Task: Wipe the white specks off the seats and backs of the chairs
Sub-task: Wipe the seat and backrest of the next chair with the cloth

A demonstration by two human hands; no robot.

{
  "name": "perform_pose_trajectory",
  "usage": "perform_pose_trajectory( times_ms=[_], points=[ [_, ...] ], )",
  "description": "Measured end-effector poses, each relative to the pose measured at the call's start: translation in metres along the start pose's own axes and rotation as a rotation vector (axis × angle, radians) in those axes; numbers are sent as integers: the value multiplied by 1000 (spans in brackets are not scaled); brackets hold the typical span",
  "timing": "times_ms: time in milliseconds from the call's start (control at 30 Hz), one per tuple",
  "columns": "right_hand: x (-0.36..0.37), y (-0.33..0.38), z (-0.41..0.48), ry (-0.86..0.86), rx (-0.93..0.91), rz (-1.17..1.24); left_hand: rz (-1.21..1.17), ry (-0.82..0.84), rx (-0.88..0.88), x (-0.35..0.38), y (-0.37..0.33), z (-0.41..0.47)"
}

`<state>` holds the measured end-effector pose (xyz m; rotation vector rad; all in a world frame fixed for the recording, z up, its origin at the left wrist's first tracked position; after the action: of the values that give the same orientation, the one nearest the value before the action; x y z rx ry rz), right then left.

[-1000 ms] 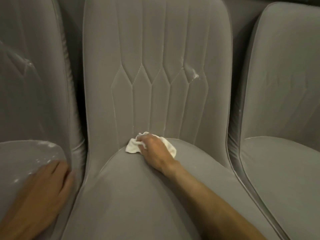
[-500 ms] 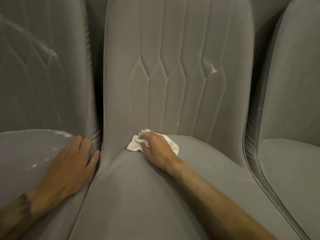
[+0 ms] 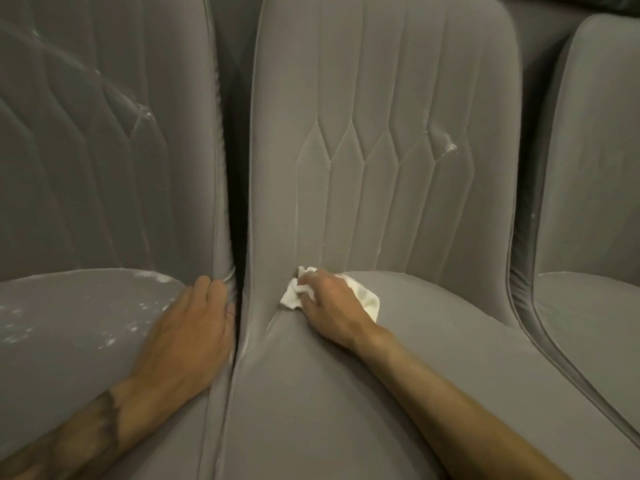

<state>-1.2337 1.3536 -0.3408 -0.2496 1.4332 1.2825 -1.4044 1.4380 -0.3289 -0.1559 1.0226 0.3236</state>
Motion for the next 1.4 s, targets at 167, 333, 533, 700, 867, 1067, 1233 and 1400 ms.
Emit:
perform_pose_trajectory(
  times_ms=[167, 333, 533, 700, 867, 1067, 1233, 1400],
  points=[
    [-26, -5, 9, -28, 32, -33, -48, 22, 4, -2, 2, 1],
    [-2, 29, -12, 14, -19, -68, -29, 87, 0, 12, 7, -2],
    [-2, 43, -34, 68, -100, -62, -120, -1, 18, -4, 1, 0],
    [0, 65, -66, 3, -149, -144, -103, -8, 16, 1, 4, -3],
    [17, 74, -83, 215, -340, -7, -139, -4, 3, 7, 7, -4],
    [-48, -42, -40, 56, -60, -141, -107, -5, 15, 3, 3, -3],
    [-140, -160, -64, -191, 320, -222, -81, -31, 20, 6, 7, -3],
    [-75, -16, -73, -264, -57, -36, -74, -39, 24, 9, 10, -4]
  ],
)
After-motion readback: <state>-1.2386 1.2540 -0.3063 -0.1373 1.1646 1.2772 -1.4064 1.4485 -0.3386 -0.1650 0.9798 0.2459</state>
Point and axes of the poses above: each hand's wrist, its own z-axis towards the middle knuckle, its own x-axis out of the palm, y = z × x, the point moved 10 cm from there along z, towards the middle knuckle, and after that the axes turned 10 degrees about x, right-handed, at the moved point
